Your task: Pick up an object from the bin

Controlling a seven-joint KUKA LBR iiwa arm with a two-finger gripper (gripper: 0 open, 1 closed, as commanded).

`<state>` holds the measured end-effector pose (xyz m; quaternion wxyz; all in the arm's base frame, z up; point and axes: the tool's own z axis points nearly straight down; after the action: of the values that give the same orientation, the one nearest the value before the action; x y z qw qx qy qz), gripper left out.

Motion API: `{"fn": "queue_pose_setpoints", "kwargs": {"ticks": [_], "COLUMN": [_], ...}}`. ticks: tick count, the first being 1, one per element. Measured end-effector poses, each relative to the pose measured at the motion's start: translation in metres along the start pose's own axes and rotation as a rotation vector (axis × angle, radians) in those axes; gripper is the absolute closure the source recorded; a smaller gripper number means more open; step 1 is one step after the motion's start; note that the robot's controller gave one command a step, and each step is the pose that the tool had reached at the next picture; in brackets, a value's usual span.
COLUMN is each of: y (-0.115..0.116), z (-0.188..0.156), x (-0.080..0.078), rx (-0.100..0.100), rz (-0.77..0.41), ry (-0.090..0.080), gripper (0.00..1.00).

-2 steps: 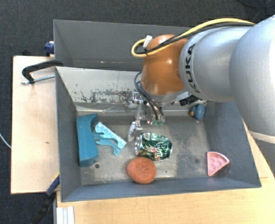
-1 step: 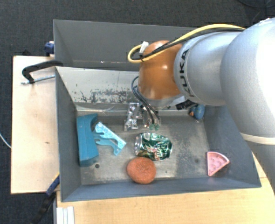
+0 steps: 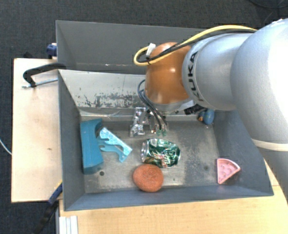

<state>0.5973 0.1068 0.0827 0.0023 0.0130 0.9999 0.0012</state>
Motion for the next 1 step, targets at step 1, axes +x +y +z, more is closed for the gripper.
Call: {"fn": "queue_pose_setpoints", "kwargs": {"ticks": [1], "y": [0.0003], "z": [-0.0127], "x": [0.0056], "rx": [0.002], "rz": [-0.006], "ry": [0.011], "gripper": [1.00]}}
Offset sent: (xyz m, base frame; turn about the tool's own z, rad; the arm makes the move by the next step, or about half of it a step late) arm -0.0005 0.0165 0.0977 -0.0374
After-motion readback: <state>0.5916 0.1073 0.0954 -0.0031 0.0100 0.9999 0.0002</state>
